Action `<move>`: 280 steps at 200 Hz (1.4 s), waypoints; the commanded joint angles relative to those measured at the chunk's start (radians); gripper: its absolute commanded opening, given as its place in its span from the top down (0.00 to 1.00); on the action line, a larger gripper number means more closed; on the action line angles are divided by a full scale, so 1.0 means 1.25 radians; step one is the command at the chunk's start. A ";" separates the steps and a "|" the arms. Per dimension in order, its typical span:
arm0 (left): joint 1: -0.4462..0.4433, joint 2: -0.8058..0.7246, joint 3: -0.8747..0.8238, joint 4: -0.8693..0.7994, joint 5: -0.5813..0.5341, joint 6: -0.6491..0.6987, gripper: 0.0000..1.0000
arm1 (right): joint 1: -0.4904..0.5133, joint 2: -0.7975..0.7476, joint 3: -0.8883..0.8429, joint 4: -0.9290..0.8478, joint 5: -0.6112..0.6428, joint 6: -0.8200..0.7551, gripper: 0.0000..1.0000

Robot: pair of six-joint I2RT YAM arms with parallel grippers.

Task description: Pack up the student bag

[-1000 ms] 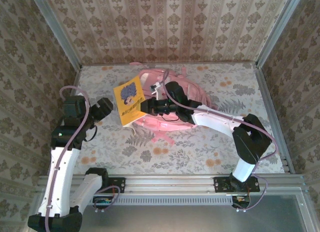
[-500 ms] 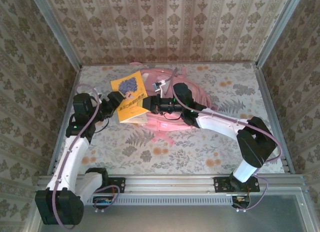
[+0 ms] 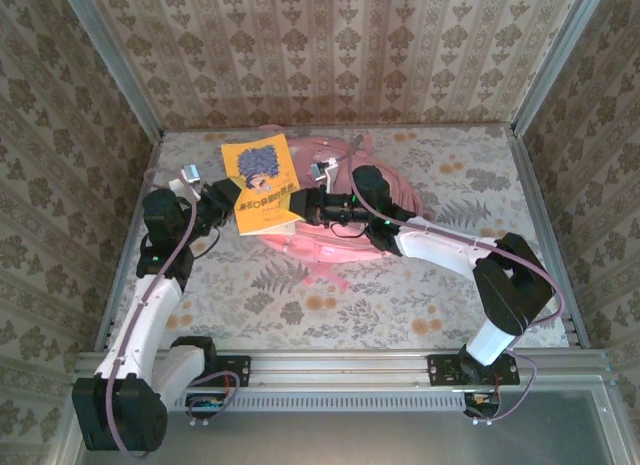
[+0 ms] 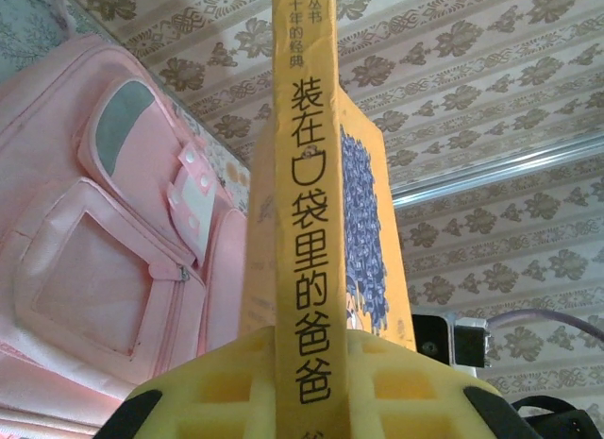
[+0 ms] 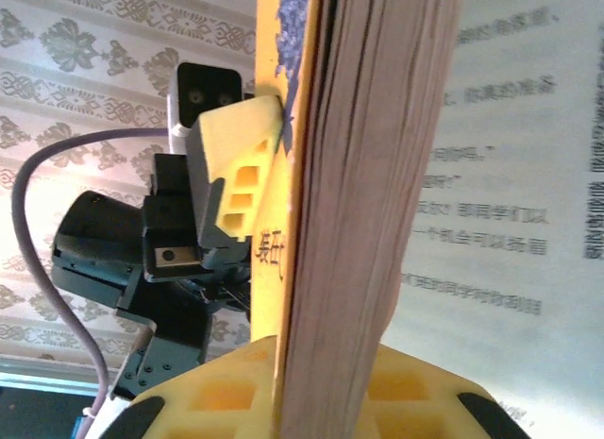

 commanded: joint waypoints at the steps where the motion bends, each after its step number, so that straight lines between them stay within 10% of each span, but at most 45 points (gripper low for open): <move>1: -0.009 -0.032 -0.002 0.048 0.011 0.004 1.00 | -0.018 -0.057 -0.020 -0.048 0.031 -0.076 0.57; 39: -0.034 -0.063 -0.026 0.041 -0.132 -0.021 1.00 | -0.039 -0.149 -0.068 -0.195 0.178 -0.117 0.24; 94: -0.189 -0.038 -0.012 0.072 -0.427 -0.080 1.00 | -0.020 -0.183 -0.148 -0.098 0.234 0.128 0.07; 144: -0.326 0.010 0.049 0.076 -0.614 -0.058 1.00 | 0.032 -0.135 -0.158 0.010 0.245 0.256 0.04; 280: -0.427 0.027 0.084 0.099 -0.759 -0.033 1.00 | 0.079 -0.013 -0.149 0.240 0.389 0.352 0.13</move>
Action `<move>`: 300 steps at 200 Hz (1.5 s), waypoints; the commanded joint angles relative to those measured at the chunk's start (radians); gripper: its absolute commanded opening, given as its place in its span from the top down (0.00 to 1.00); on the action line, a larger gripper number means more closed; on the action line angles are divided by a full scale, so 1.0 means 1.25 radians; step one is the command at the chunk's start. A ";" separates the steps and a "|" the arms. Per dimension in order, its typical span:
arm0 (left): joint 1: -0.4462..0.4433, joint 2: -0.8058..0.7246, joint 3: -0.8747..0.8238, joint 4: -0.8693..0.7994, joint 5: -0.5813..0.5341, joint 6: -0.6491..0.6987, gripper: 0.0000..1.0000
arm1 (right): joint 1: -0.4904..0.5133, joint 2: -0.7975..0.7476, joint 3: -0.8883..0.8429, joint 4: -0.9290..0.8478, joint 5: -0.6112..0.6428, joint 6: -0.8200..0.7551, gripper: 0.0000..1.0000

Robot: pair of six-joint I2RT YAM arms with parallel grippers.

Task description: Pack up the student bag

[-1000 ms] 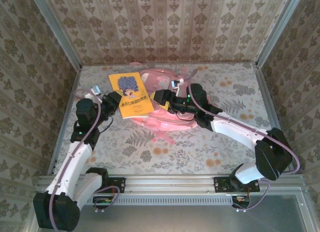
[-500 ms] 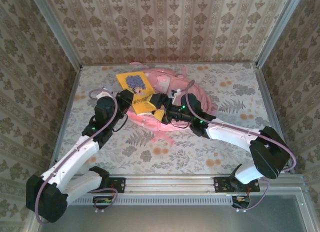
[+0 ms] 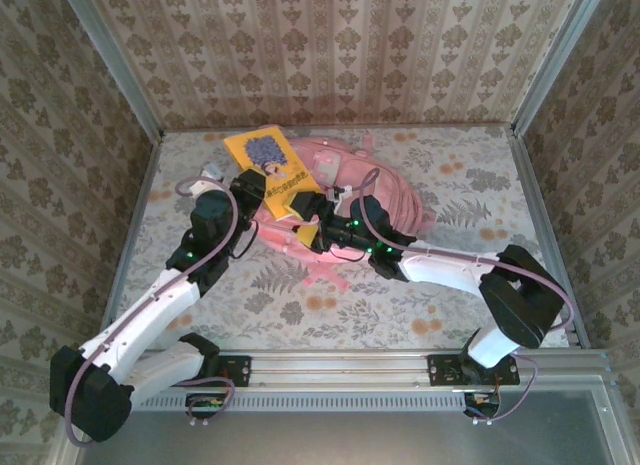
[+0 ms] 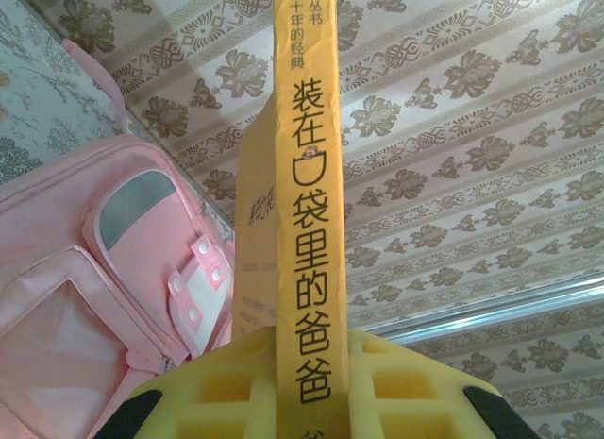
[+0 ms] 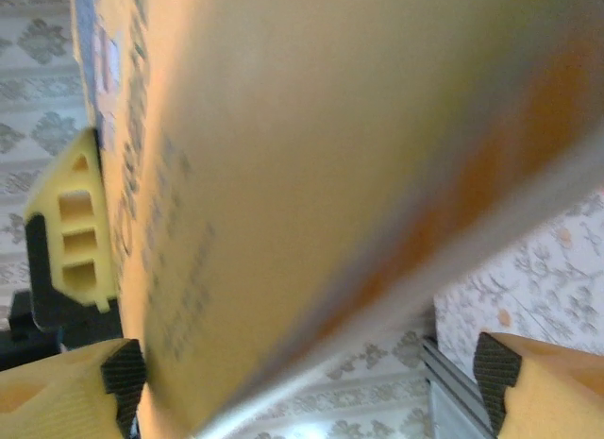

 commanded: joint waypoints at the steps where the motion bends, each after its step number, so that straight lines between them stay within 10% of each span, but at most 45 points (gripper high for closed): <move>1: -0.039 -0.021 0.031 0.070 -0.073 0.007 1.00 | -0.002 0.039 0.014 0.140 0.083 0.052 0.14; 52: -0.170 -0.053 0.037 -0.033 -0.268 0.047 1.00 | -0.014 -0.001 0.009 0.189 0.184 0.020 0.39; 105: -0.246 -0.029 0.017 -0.074 -0.318 0.022 1.00 | -0.027 -0.114 -0.036 0.035 0.259 -0.073 0.95; 142: -0.176 -0.060 -0.011 -0.064 -0.163 0.051 0.26 | -0.076 -0.200 -0.073 -0.029 0.195 -0.133 1.00; 176: -0.032 -0.092 -0.024 -0.099 0.136 0.086 0.11 | -0.139 -0.275 -0.125 -0.042 0.084 -0.161 1.00; 256: 0.043 0.025 -0.034 0.016 0.412 0.034 0.10 | -0.161 -0.312 -0.122 -0.054 -0.091 -0.164 1.00; 300: 0.042 0.047 -0.066 0.108 0.392 0.004 0.51 | -0.159 -0.309 -0.125 -0.051 -0.125 -0.161 1.00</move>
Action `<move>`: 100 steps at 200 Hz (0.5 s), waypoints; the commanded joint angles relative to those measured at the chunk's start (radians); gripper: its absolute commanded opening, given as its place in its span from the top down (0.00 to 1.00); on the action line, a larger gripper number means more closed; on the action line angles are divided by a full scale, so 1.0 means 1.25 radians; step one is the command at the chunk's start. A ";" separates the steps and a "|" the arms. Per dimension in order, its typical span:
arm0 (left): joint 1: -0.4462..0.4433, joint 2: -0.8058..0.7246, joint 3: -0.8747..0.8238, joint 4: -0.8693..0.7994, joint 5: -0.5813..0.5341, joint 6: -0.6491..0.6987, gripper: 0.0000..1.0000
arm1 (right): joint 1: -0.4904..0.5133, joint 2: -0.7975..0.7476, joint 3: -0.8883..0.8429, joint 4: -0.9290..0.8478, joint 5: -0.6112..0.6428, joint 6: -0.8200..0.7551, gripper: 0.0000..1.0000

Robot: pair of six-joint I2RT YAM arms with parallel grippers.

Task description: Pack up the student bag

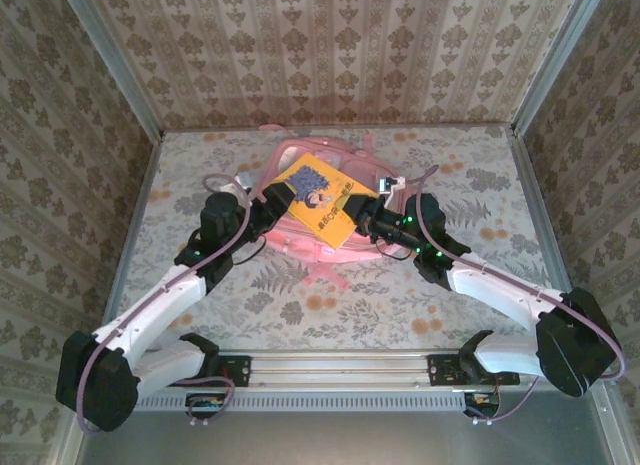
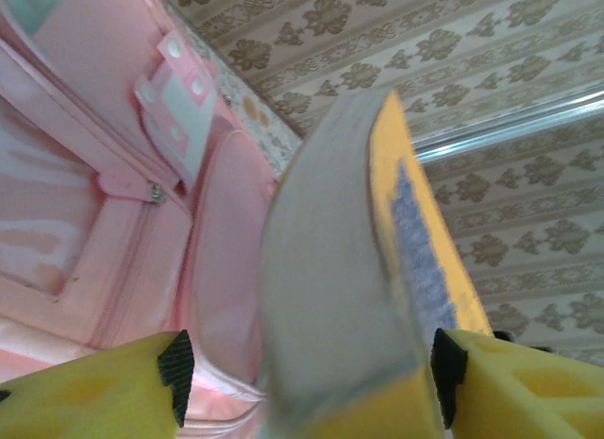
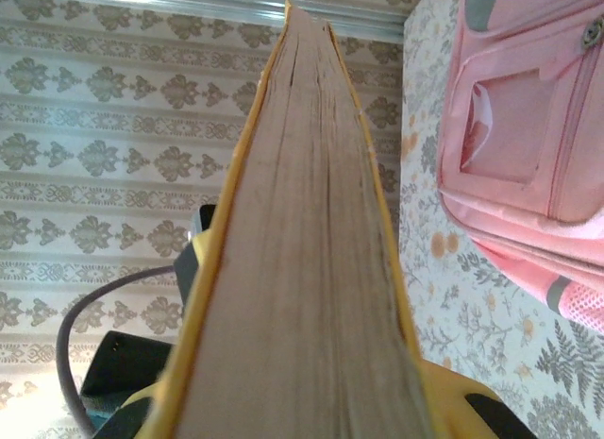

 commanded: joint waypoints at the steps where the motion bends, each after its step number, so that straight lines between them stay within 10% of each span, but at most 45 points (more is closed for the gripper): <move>1: 0.000 -0.007 -0.012 0.094 0.017 -0.019 0.53 | 0.004 -0.029 0.023 0.075 -0.051 -0.011 1.00; 30: -0.008 -0.010 -0.050 0.167 -0.027 -0.055 1.00 | 0.004 -0.026 0.010 0.082 -0.048 -0.005 0.99; 58: -0.031 -0.051 -0.099 0.176 -0.143 -0.100 1.00 | 0.005 -0.029 0.003 0.098 -0.035 0.004 0.51; 100: -0.068 -0.070 -0.111 0.153 -0.236 -0.143 1.00 | 0.031 -0.040 -0.033 0.238 0.016 0.014 0.42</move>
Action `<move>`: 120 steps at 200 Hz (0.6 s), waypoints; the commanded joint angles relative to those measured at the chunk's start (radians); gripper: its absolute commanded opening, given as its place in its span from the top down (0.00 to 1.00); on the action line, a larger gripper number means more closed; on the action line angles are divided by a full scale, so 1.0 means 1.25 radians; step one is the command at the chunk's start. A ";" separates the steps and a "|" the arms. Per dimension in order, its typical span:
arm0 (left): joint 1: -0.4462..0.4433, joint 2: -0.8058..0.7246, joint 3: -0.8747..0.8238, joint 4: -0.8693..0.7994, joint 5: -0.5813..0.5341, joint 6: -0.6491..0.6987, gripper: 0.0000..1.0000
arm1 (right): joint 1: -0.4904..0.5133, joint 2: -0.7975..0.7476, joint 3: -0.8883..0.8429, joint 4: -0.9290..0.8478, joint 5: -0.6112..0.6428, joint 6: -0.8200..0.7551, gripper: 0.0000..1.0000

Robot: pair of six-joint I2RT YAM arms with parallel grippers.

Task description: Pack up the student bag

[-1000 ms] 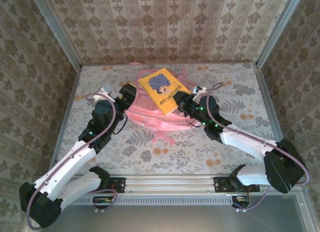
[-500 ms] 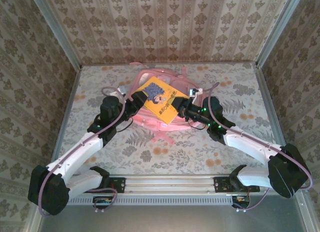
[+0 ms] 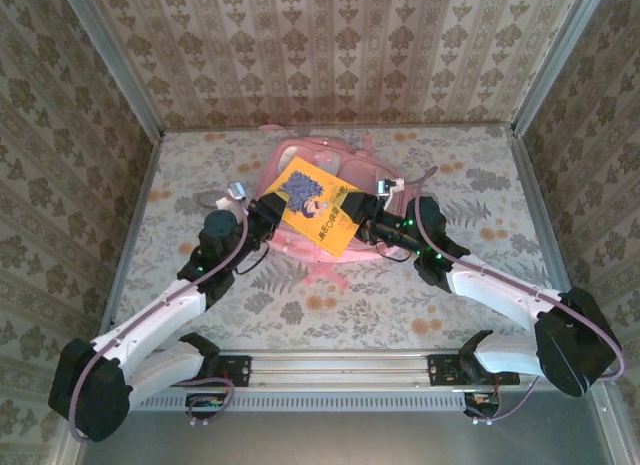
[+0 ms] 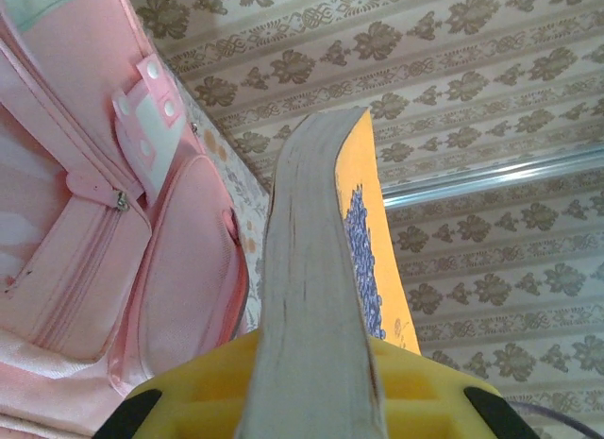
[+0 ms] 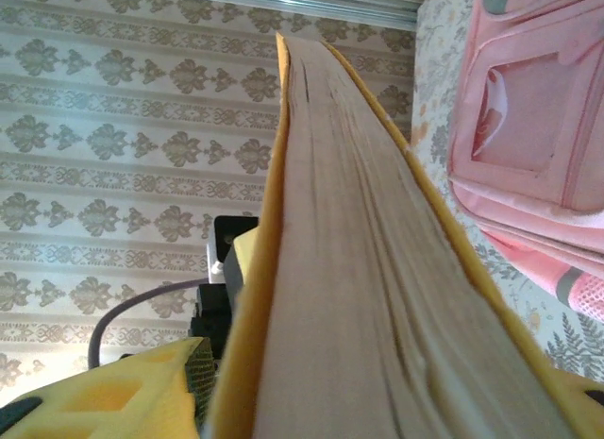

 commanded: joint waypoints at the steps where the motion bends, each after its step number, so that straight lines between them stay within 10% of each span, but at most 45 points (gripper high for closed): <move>1: -0.011 -0.011 -0.005 -0.002 -0.103 -0.011 1.00 | 0.022 -0.039 -0.008 0.179 0.023 0.014 0.42; 120: -0.007 -0.059 -0.026 0.017 -0.145 -0.107 1.00 | 0.051 -0.005 -0.063 0.249 0.069 0.006 0.36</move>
